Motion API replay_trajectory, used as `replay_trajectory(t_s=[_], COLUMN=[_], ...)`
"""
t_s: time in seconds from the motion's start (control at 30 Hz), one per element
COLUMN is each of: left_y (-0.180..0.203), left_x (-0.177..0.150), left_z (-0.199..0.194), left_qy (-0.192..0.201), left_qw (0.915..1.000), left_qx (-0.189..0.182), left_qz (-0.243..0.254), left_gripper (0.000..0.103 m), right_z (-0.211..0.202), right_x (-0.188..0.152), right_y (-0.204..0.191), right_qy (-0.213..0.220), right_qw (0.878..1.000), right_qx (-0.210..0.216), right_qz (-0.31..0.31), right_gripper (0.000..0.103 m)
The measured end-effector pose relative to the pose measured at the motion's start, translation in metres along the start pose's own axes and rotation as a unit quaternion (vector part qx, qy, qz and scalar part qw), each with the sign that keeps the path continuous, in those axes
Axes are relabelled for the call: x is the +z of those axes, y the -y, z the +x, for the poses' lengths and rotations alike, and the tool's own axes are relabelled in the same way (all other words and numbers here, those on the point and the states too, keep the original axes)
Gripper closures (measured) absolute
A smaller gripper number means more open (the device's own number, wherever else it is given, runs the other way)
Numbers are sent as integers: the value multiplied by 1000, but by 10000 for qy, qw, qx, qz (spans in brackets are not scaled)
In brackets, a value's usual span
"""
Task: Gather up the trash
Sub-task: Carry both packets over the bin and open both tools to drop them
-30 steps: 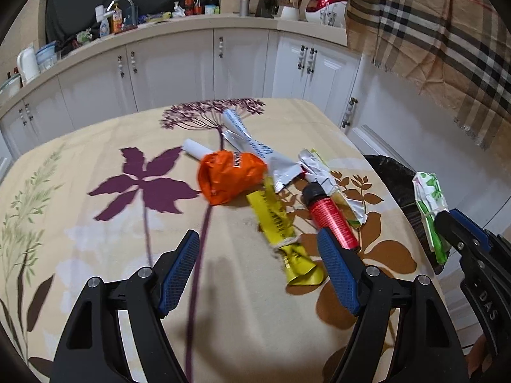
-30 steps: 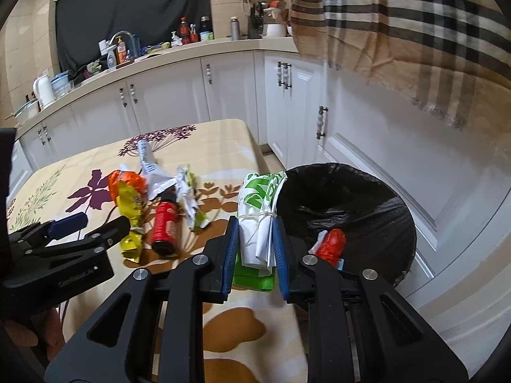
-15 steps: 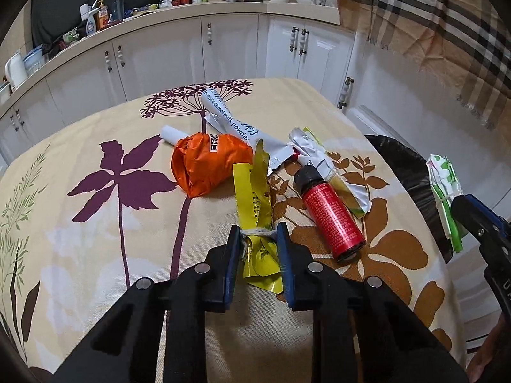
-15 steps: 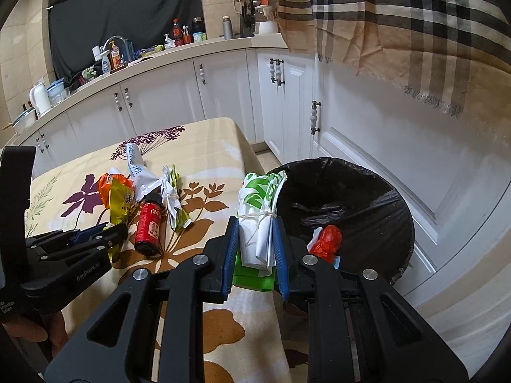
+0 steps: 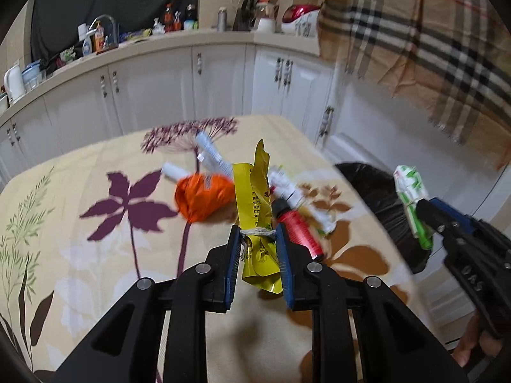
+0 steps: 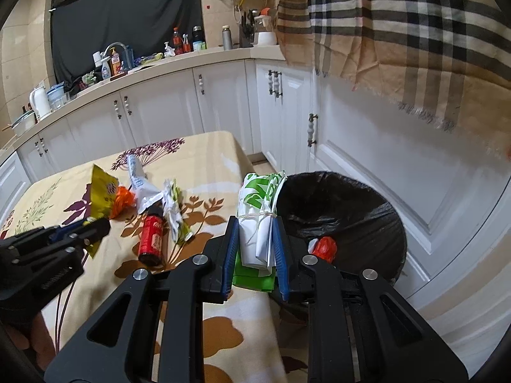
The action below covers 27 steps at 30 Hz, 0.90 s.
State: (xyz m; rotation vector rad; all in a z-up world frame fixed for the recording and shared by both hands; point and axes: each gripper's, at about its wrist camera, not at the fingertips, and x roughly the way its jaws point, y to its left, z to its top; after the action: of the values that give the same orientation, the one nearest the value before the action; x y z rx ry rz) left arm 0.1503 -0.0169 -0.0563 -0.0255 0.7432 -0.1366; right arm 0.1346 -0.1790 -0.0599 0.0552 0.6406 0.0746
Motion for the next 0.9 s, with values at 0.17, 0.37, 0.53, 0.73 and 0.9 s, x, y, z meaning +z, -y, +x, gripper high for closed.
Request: replay_trajectory(t_s=[0.17,0.37,0.53,0.73,0.9], left_y=[17,43,66,91,110], left_x=[11,25,34,41,46], left_z=[0,3,13,31,53], left_qy=[168,417,572,649,586], left_qw=[9996,9980,9962,9947,9942], left_qx=[-172,-317,-364,-420,-431], left_qz=[176,343,538,676,787], left_gripper=[79,79,79,79,79], right_z=[-3,-2,4,18,31], right_x=[7,13,18,22,22], right_y=[13,32,48,64,76], right_qy=[137,286,395,456,429], right_qw=[9997,9977,9955,9938,9932], right_qx=[-218,-604,-859,-1007,-1069], right_qz=[45,61,88,124,188], right_gripper=[82,82,82,82,82])
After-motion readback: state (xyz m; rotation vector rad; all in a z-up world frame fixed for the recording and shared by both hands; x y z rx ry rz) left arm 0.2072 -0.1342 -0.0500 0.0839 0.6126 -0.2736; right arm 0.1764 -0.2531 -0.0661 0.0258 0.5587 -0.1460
